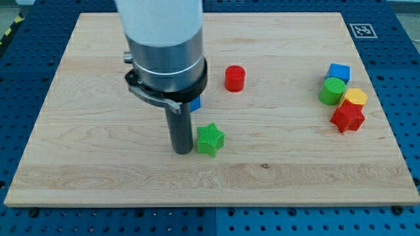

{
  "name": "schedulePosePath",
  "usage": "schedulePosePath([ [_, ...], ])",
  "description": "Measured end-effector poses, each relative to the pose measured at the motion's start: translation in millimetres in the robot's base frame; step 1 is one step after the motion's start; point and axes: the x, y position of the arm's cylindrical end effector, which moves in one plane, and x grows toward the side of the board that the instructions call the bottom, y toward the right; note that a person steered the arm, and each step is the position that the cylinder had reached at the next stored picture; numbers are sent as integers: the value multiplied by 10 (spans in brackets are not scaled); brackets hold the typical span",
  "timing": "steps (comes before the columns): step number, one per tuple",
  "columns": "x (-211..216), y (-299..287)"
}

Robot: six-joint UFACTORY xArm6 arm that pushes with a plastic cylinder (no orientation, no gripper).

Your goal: Move the green star near the red star

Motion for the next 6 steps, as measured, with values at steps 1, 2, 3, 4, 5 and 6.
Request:
schedulePosePath([
  [1,0,144],
  [2,0,318],
  [3,0,598],
  [4,0,928],
  [5,0,1251],
  [6,0,1482],
])
